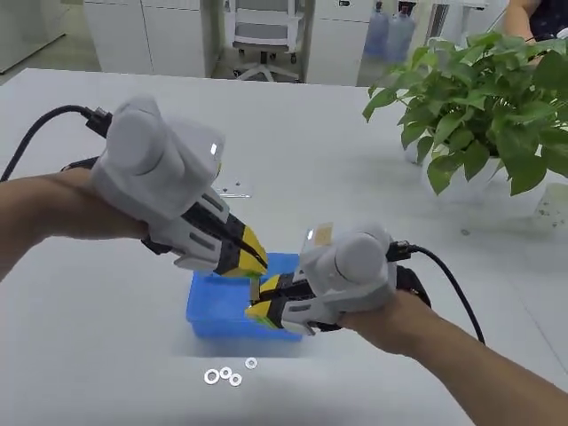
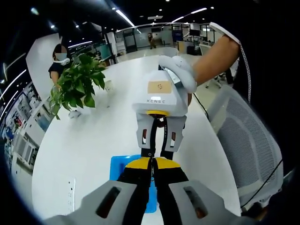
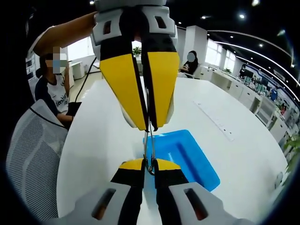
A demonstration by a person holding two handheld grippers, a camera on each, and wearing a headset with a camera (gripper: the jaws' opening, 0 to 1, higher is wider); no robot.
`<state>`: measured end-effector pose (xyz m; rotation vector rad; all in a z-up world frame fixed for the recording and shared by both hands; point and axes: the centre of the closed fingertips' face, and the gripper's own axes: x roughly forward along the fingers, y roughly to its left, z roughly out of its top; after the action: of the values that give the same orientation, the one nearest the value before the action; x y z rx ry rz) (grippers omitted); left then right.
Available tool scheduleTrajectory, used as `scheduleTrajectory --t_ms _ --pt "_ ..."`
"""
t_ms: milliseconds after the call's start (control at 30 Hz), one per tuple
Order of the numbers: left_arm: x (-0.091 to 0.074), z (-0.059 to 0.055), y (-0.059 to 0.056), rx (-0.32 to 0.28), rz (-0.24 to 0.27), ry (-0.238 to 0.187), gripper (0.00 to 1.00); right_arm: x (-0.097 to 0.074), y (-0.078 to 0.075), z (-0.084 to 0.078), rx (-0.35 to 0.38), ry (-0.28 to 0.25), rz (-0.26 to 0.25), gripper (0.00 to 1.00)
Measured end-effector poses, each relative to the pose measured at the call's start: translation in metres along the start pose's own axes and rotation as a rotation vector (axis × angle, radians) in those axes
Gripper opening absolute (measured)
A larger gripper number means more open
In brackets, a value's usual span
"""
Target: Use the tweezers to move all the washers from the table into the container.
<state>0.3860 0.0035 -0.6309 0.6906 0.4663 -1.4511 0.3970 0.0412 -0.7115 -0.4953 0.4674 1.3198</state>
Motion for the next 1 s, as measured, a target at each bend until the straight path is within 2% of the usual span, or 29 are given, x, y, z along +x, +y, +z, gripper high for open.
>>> scheduleTrajectory --t_ms 200,467,700,1000 --pt "0.006 0.000 0.014 0.003 0.010 0.003 0.06 0.001 -0.016 -0.003 -0.002 0.001 0.000 0.09" --pt "0.015 -0.009 0.029 -0.012 0.025 0.004 0.06 0.009 -0.031 -0.012 0.015 0.003 -0.002 0.09" --pt "0.026 -0.019 0.037 -0.029 0.022 0.015 0.06 0.018 -0.038 -0.023 0.023 0.014 0.007 0.09" --pt "0.038 -0.031 0.045 -0.073 0.023 0.008 0.06 0.026 -0.046 -0.039 0.031 0.045 0.010 0.09"
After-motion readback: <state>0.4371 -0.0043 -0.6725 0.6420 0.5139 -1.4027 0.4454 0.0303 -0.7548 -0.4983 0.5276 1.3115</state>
